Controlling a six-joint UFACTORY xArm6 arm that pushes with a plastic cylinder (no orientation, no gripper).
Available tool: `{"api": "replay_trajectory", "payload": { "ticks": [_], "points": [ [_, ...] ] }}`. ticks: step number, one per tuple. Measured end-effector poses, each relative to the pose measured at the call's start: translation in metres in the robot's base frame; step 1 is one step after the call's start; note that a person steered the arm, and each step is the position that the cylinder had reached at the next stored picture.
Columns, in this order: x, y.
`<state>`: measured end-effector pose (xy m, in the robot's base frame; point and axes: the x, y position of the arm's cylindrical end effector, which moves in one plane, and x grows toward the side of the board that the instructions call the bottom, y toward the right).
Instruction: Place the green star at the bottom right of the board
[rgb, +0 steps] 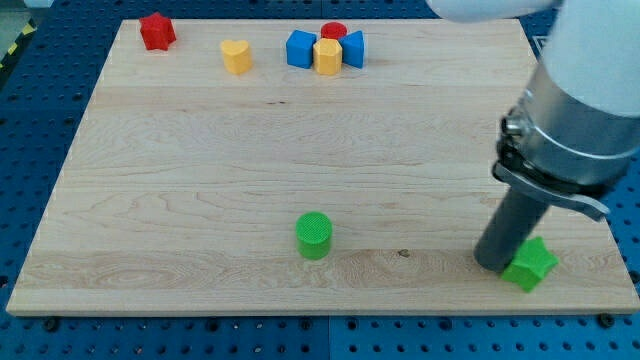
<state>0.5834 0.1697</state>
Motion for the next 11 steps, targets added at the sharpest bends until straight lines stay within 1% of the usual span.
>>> {"api": "replay_trajectory", "payload": {
  "ticks": [1, 2, 3, 5, 8, 9, 10, 11],
  "points": [
    [0.004, 0.013],
    [0.030, 0.004],
    [0.034, -0.002],
    [0.034, 0.042],
    [0.034, 0.068],
    [0.035, 0.065],
    [0.035, 0.041],
    [0.035, -0.017]
  ]
}}
